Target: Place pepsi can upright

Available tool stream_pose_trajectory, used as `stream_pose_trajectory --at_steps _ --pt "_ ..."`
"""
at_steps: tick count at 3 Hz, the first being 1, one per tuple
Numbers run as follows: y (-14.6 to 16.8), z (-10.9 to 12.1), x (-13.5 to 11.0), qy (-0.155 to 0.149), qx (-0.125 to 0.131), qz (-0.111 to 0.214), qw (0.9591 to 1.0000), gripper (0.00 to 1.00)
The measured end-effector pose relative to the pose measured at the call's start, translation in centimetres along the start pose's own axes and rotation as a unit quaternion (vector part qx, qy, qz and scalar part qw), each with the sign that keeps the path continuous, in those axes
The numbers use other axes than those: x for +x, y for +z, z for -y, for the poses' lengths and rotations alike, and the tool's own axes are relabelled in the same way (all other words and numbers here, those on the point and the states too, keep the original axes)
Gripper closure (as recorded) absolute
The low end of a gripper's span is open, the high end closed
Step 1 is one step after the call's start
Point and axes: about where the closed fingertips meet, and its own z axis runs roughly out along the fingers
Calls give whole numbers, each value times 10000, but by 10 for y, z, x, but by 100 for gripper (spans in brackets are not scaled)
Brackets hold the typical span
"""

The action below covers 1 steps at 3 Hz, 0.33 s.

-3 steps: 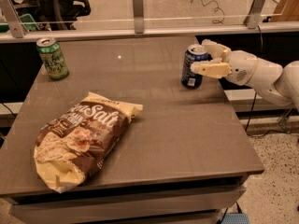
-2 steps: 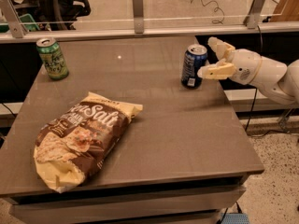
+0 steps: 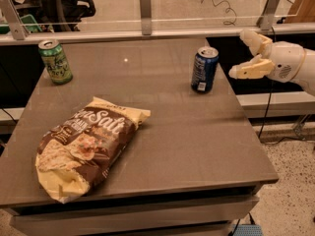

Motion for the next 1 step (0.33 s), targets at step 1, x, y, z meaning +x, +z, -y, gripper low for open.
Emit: stream_pose_trajectory --at_steps 1 --pt "0 0 0 0 -1 0 10000 0"
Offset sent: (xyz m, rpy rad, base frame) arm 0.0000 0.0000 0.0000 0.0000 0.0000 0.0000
